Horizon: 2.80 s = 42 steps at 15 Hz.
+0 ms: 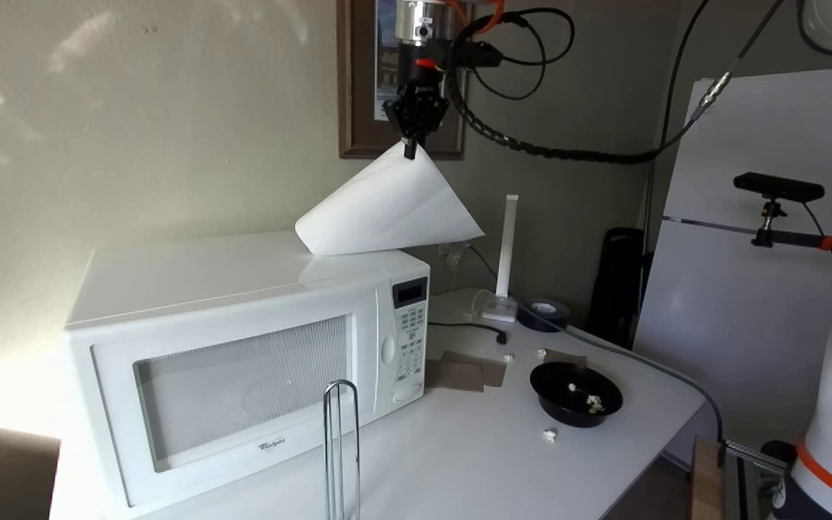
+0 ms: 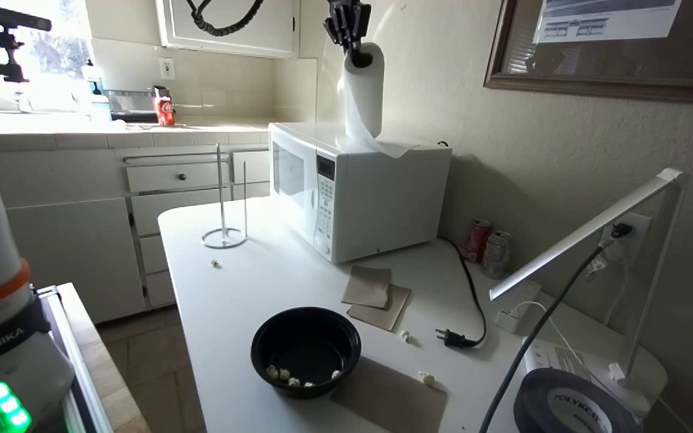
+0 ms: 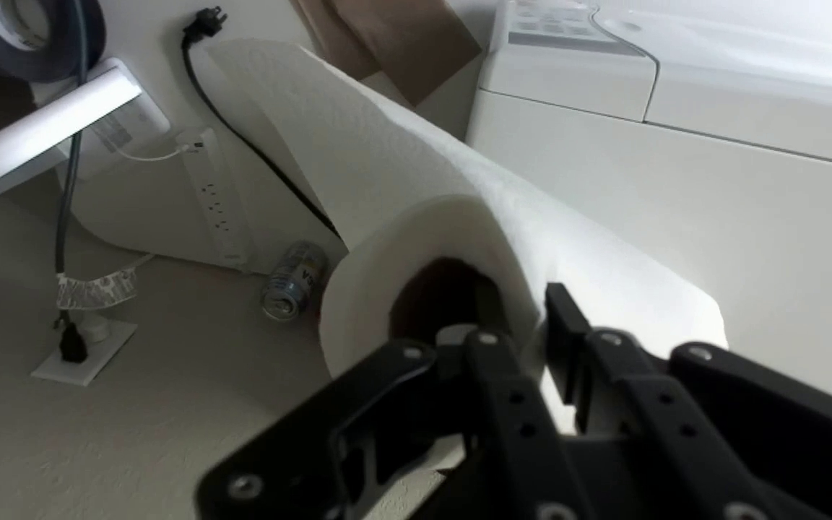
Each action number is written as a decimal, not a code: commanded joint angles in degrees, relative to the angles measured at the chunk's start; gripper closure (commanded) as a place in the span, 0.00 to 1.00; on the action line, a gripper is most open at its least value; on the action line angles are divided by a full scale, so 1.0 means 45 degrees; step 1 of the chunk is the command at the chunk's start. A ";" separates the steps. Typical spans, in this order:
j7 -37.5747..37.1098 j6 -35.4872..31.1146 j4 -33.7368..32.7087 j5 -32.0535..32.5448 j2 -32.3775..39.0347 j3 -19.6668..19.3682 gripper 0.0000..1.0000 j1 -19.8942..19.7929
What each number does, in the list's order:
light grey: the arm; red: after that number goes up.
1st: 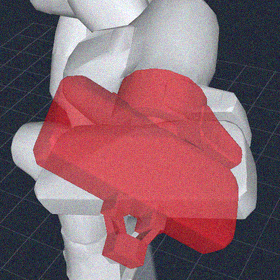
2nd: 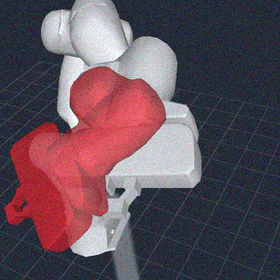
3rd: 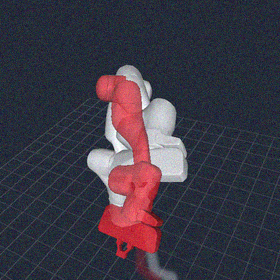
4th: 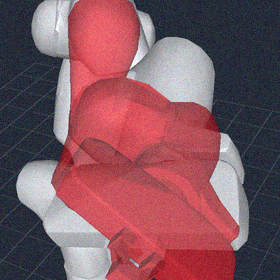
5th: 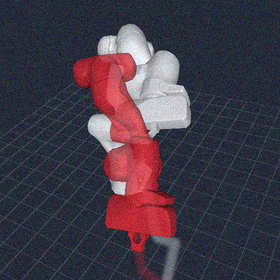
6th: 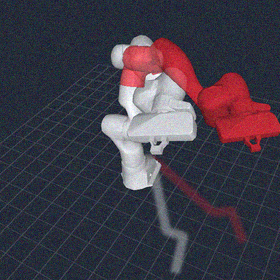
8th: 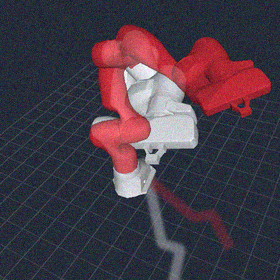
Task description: Pick up the paper towel roll on the microwave
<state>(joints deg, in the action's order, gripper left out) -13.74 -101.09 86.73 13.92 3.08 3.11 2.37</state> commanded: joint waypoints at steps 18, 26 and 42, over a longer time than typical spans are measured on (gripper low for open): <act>0.3330 0.2021 -0.2893 0.2031 0.1515 0.0291 0.95 0.0950; 0.5917 0.2798 -0.4523 0.3722 0.1948 0.0619 0.95 0.1591; 1.2131 0.3074 -0.4754 0.5714 0.2373 0.0795 0.95 0.2215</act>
<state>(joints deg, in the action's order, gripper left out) 35.99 -89.84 67.35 37.88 12.65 6.36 11.57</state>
